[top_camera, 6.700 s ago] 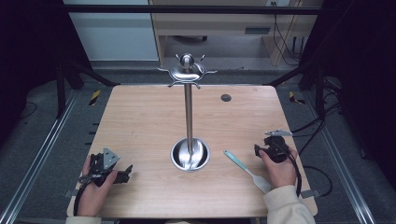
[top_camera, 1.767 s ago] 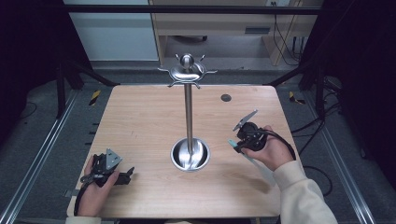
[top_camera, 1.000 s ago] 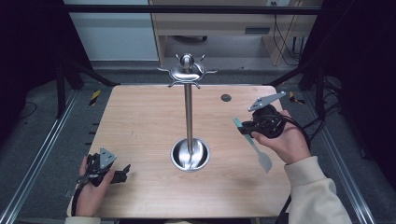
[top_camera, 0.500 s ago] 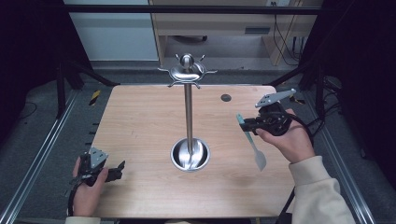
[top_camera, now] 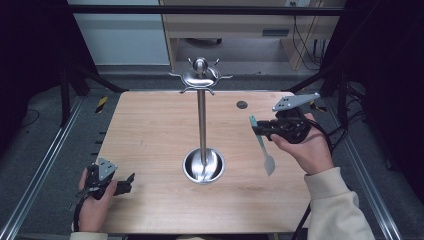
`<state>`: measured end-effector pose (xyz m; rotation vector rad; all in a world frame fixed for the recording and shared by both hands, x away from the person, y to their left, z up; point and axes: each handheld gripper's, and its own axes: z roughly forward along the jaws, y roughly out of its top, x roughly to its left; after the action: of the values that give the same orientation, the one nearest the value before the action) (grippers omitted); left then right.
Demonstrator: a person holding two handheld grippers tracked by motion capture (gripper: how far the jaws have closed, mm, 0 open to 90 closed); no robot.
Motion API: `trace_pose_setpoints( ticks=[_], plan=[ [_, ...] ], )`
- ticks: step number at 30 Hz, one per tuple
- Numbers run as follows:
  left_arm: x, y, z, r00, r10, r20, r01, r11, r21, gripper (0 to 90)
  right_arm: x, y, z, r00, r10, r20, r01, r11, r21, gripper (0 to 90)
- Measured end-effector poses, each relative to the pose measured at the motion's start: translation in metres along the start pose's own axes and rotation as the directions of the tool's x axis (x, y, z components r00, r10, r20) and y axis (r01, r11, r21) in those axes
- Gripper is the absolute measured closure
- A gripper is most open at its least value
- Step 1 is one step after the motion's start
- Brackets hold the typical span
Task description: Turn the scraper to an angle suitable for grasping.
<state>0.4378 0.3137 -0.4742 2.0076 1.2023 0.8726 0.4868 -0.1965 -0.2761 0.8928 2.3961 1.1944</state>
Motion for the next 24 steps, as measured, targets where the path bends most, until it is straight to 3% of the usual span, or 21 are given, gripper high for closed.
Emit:
trace_pose_setpoints(
  ticks=[24],
  plan=[
    [-0.004,0.002,0.000,0.9995,0.032,0.002,-0.032,0.9995,0.004,4.1,0.015,0.016,-0.018,0.9996,-0.026,-0.010,0.024,0.993,-0.112,74.3]
  ],
)
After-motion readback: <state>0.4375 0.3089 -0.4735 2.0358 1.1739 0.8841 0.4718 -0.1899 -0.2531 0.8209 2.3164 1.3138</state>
